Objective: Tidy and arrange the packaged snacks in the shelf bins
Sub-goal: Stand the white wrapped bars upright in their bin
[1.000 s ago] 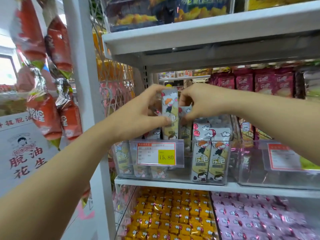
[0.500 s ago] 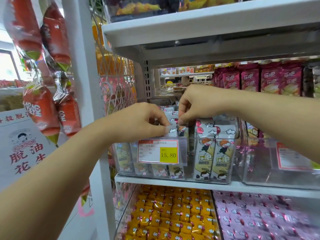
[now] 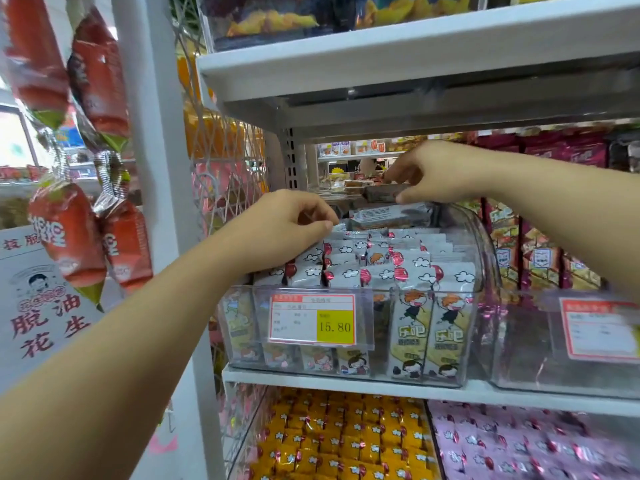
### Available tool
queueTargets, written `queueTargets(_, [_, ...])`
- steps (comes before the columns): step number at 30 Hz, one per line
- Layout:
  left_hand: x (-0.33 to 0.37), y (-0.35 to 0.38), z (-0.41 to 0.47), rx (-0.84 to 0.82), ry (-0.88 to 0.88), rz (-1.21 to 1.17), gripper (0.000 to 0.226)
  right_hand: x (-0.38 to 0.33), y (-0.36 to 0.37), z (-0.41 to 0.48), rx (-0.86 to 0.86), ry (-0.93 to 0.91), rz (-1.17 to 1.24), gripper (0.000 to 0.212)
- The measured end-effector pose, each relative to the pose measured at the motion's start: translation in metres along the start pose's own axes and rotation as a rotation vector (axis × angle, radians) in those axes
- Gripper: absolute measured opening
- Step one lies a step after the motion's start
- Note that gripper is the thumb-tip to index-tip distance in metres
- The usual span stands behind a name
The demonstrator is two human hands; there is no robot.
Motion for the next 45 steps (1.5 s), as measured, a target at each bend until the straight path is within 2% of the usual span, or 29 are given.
queueTargets(2, [-0.004, 0.002, 0.005, 0.008, -0.012, 0.014, 0.012, 0.002, 0.012, -0.001, -0.113, 0.023, -0.055, 0.051])
queueTargets(4, [-0.007, 0.004, 0.007, 0.008, -0.020, 0.024, 0.012, 0.002, 0.020, -0.002, -0.163, 0.034, -0.085, 0.053])
queueTargets(10, [-0.008, 0.003, 0.007, 0.037, -0.010, 0.009, 0.010, -0.013, 0.003, -0.007, 0.018, -0.104, -0.029, 0.041])
queueTargets(13, [-0.006, -0.008, 0.007, 0.136, -0.015, -0.041, 0.024, -0.029, -0.011, -0.020, 0.120, -0.244, -0.001, 0.040])
queueTargets(15, [-0.005, -0.014, 0.006, 0.189, -0.026, -0.091, 0.036, -0.042, -0.019, -0.032, 0.160, -0.345, 0.023, 0.034])
queueTargets(18, [0.001, -0.016, 0.004, 0.202, -0.036, -0.263, 0.030, -0.051, -0.028, -0.046, 0.231, -0.459, 0.076, 0.029])
queueTargets(20, [0.007, -0.011, 0.003, 0.151, -0.031, -0.374, 0.026, -0.051, -0.024, -0.048, 0.217, -0.459, 0.106, 0.027])
queueTargets(25, [0.021, -0.011, 0.000, 0.056, 0.004, -0.423, 0.025, -0.045, -0.001, -0.043, 0.065, -0.370, 0.222, 0.020])
queueTargets(30, [0.016, -0.016, -0.006, 0.050, 0.005, -0.541, 0.028, -0.039, -0.005, -0.044, -0.001, -0.289, 0.350, 0.039])
queueTargets(36, [0.040, -0.033, -0.012, 0.121, 0.146, -0.566, 0.038, -0.059, -0.018, -0.053, 0.046, -0.318, 0.477, 0.051])
queueTargets(39, [0.036, -0.039, -0.013, 0.176, 0.110, -0.625, 0.032, -0.066, -0.031, -0.059, 0.125, -0.352, 0.548, 0.057])
queueTargets(40, [0.032, -0.038, -0.014, 0.156, 0.078, -0.612, 0.025, -0.064, -0.036, -0.061, 0.162, -0.348, 0.593, 0.060])
queueTargets(42, [0.032, -0.027, -0.014, 0.019, 0.060, -0.375, 0.011, -0.056, -0.043, -0.064, 0.230, -0.311, 0.639, 0.064])
queueTargets(45, [0.040, 0.003, -0.016, -0.268, 0.082, -0.049, 0.013, -0.051, -0.040, -0.066, 0.239, -0.262, 0.694, 0.052])
Point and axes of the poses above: each hand's wrist, its own z-axis towards the middle knuckle, its own y-axis out of the palm, x = y × z, the point moved 9 cm from there along z, towards the middle knuckle, and after that the axes turned 11 degrees about z, right-handed, at the moved point
